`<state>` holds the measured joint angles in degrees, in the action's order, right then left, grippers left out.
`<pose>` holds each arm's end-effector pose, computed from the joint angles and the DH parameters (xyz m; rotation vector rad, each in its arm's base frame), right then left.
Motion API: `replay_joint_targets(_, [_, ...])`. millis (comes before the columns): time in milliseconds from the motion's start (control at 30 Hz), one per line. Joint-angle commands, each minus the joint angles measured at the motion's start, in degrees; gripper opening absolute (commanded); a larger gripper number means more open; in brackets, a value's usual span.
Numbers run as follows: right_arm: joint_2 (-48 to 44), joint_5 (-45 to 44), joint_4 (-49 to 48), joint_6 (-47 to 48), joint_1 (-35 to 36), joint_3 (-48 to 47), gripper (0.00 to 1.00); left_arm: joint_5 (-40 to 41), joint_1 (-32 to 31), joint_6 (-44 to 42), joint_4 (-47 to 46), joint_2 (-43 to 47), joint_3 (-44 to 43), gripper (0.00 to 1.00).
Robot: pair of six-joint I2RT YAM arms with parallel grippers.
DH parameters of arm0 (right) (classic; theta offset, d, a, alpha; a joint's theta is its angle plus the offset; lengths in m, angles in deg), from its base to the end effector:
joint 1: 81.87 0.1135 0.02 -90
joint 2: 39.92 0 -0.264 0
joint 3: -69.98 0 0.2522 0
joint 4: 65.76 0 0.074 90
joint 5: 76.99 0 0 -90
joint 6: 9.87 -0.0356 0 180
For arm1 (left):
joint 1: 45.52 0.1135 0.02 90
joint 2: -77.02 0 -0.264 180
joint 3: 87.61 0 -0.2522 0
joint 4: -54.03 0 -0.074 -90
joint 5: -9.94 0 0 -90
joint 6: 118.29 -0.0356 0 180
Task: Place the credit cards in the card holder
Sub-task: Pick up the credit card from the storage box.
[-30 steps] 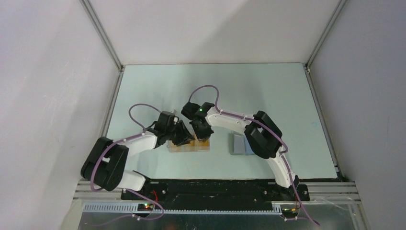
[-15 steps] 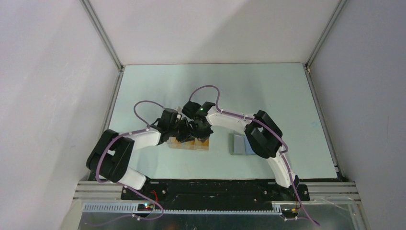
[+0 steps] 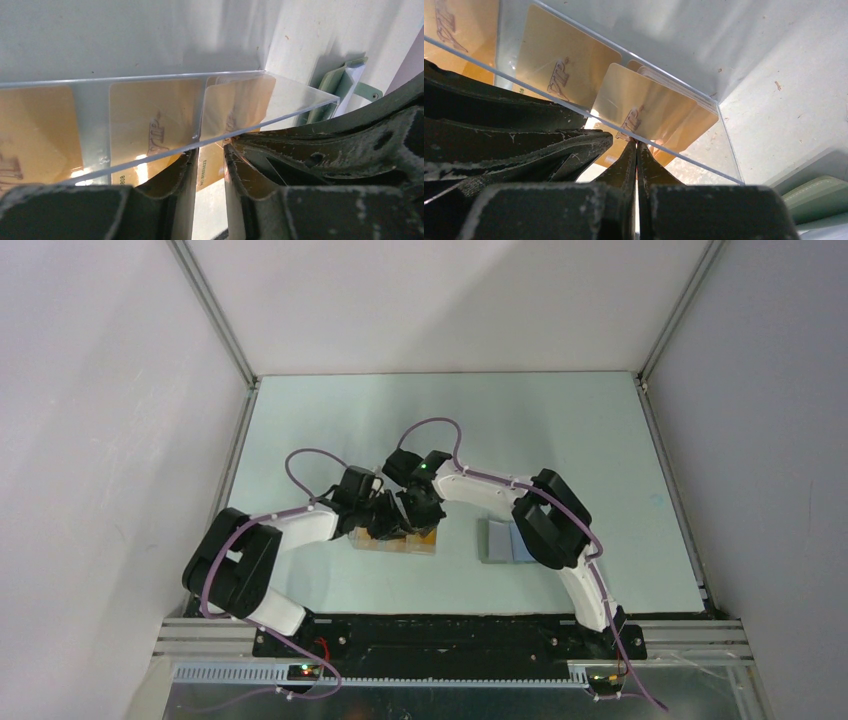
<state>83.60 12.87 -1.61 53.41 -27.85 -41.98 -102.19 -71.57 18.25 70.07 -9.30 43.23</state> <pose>0.2585 0.3559 0.1768 -0.6935 2.8578 0.2360 0.2350 -0.1298 0.1390 -0.3060 2.6759 -0.9528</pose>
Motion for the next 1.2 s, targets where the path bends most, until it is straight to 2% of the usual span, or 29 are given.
replay_joint_targets(0, [1.23, -0.56, -1.53, -0.24, -0.25, 2.76, 0.00, -4.66, -0.85, -0.69, 3.04, 0.23, -0.99, 0.27])
replay_joint_targets(567, [1.25, 1.79, -2.32, -0.34, -0.67, 3.17, 0.00, -8.99, -1.44, -0.31, 1.12, 5.27, -2.23, 0.21])
replay_joint_targets(767, [0.89, 2.98, -3.37, -0.67, -1.19, 4.28, 0.00, -10.52, -2.79, -0.93, 0.27, 3.28, -3.06, 0.20])
replay_joint_targets(1167, [-0.39, 4.42, -4.32, -1.00, -1.91, 5.37, 0.00, -11.82, -3.75, -1.21, -5.48, 2.22, -2.09, 0.08])
